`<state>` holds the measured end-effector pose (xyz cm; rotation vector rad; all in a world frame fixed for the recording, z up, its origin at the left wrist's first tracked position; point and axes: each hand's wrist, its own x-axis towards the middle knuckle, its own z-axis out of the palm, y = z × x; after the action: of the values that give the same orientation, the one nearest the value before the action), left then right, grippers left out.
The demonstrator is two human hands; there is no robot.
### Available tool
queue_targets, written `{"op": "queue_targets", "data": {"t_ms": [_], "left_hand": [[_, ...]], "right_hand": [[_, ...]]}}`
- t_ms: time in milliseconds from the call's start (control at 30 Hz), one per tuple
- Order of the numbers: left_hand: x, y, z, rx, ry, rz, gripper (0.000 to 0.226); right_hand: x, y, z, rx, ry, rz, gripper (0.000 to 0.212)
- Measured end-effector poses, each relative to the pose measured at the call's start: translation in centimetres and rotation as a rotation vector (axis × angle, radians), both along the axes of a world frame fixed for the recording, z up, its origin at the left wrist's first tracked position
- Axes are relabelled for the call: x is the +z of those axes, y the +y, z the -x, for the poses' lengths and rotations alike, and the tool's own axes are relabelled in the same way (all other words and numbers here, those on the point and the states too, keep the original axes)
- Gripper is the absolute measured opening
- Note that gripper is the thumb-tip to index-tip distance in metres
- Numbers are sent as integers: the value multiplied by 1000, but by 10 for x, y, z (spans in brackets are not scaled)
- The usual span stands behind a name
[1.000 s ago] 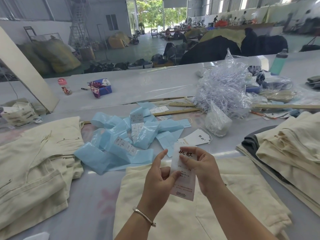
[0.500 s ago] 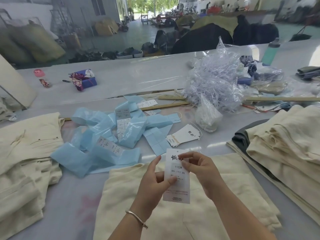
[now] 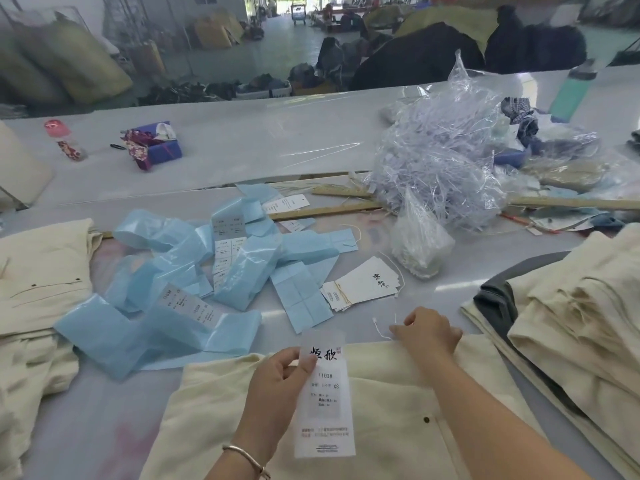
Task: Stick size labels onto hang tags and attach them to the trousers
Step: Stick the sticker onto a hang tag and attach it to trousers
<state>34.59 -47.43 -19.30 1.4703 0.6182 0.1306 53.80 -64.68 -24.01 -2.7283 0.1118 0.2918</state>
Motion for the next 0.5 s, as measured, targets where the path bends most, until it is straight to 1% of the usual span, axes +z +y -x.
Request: {"op": "queue_targets", "data": {"t_ms": [67, 167, 267, 300, 333, 367, 433, 467, 500], "left_hand": [[-1, 3, -3, -15, -7, -5, 14], [-3, 6, -5, -22, -28, -35, 12], [-5, 7, -7, 1, -28, -38, 5], [-4, 7, -7, 7, -30, -29, 7], [-4, 7, -7, 14, -33, -26, 10], [-4, 7, -6, 24, -32, -33, 13], [-3, 8, -5, 52, -19, -62, 14], [-1, 8, -4, 63, -17, -72, 17], [1, 8, -3, 70, -25, -74, 19]], "right_hand": [[-6, 9, -11, 6, 23, 10, 22], [-13, 19, -20, 63, 35, 56, 13], [-14, 24, -23, 122, 30, 127, 14], [-12, 24, -22, 142, 21, 129, 15], [-8, 23, -22, 151, 5, 73, 17], [-4, 23, -22, 139, -10, -78, 18], [9, 23, -15, 83, -4, -521, 19], [20, 23, -9, 74, -13, -700, 18], [33, 23, -1, 94, -22, -822, 17]]}}
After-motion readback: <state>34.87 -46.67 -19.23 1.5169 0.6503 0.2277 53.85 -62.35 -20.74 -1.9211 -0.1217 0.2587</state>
